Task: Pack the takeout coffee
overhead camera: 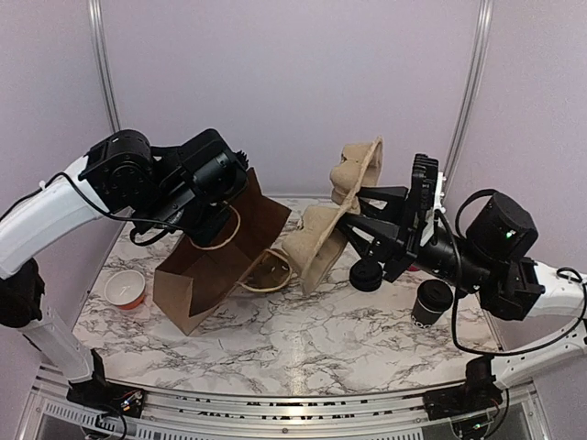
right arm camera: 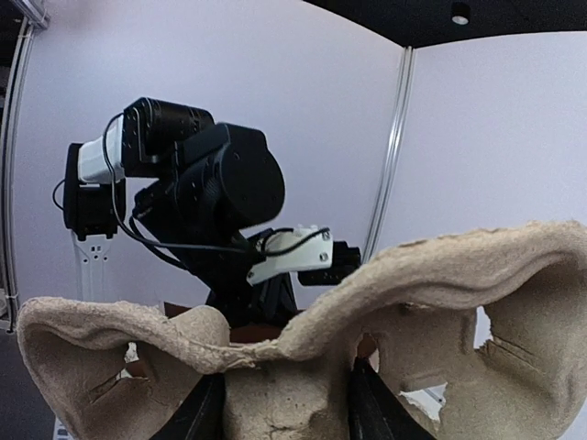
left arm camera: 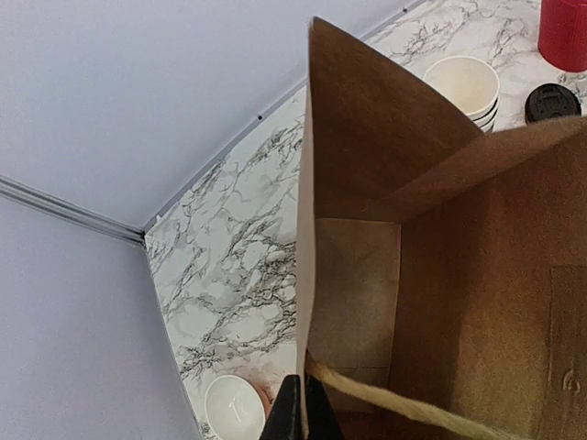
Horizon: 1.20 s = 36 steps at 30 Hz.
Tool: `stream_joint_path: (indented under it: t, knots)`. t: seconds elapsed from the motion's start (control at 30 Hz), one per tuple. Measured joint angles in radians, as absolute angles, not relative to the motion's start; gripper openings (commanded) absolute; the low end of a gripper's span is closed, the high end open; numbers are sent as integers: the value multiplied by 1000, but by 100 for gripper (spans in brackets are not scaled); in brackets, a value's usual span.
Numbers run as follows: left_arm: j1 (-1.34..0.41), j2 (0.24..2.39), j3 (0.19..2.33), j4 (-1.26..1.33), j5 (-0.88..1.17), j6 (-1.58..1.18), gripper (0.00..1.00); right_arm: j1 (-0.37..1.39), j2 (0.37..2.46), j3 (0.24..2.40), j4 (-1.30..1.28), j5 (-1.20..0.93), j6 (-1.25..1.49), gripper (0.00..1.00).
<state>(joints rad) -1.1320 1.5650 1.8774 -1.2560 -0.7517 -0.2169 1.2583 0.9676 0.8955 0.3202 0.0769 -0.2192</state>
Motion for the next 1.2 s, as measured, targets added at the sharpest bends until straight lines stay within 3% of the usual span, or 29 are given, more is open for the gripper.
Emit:
stream_joint_path:
  t: [0.33,0.77,1.2]
  knots:
    - [-1184,1643,1929,-1259,-707,-233,0,1258,893,908,377,-182,-55,44]
    - [-1222,1509,1753,-1137,-576,-305,0,1169,1120,787,735,-529,362,44]
    - [-1261,1438,1748,-1103,-592,-303,0,1137,1309,752,1024,-612,707,43]
